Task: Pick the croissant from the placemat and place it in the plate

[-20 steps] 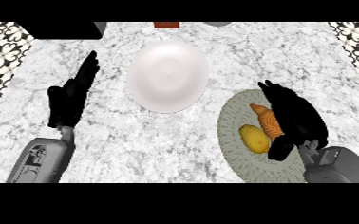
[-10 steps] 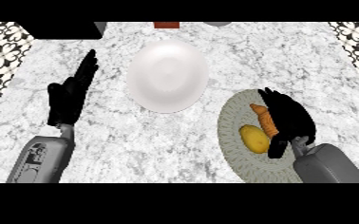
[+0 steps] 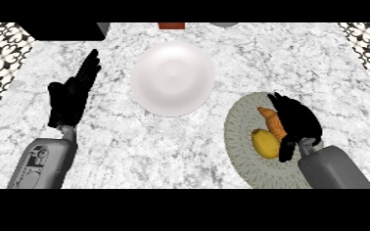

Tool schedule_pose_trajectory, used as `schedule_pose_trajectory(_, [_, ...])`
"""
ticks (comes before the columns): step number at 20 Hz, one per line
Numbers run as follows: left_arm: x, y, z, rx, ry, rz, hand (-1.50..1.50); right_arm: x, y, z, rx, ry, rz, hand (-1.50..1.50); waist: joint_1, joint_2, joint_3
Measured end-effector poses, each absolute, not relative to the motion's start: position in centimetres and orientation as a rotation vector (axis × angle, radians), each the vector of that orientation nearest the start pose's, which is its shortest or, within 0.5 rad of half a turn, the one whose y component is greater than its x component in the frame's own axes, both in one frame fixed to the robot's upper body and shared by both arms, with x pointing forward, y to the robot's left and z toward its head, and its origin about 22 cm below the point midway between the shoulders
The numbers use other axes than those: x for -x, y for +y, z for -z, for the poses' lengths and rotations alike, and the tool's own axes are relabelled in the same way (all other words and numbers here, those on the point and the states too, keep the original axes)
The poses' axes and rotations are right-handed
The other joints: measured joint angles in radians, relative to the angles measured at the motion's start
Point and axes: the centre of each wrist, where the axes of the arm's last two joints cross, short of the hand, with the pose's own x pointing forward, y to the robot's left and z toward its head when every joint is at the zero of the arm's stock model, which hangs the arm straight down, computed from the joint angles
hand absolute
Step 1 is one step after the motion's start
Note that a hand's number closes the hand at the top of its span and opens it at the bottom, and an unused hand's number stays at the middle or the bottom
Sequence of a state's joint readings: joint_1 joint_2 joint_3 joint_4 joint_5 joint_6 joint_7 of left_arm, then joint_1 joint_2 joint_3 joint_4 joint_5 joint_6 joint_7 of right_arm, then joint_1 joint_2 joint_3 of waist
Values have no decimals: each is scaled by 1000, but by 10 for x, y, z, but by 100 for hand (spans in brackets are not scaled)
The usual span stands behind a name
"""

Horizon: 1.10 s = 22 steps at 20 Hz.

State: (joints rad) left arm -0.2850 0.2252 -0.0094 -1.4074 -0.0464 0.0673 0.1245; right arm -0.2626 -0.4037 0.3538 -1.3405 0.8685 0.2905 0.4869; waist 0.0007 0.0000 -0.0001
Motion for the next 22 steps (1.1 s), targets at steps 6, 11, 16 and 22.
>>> schedule_pose_trajectory(6, [-305,258,-46,-219,-1555,217,0,-304,-252,-4,932,-854,-1270,150,2,-2,-2])
schedule_pose_trajectory(11, [-308,263,-40,-214,-1552,217,0,-304,-252,0,964,-905,-1264,150,1,-3,-3])
schedule_pose_trajectory(16, [-306,259,-42,-213,-1559,214,0,-317,-265,-9,963,-979,-1283,150,5,0,0])
schedule_pose_trajectory(22, [-310,241,-44,-170,-1583,256,0,-368,-295,-48,818,-1182,-1366,150,57,20,4])
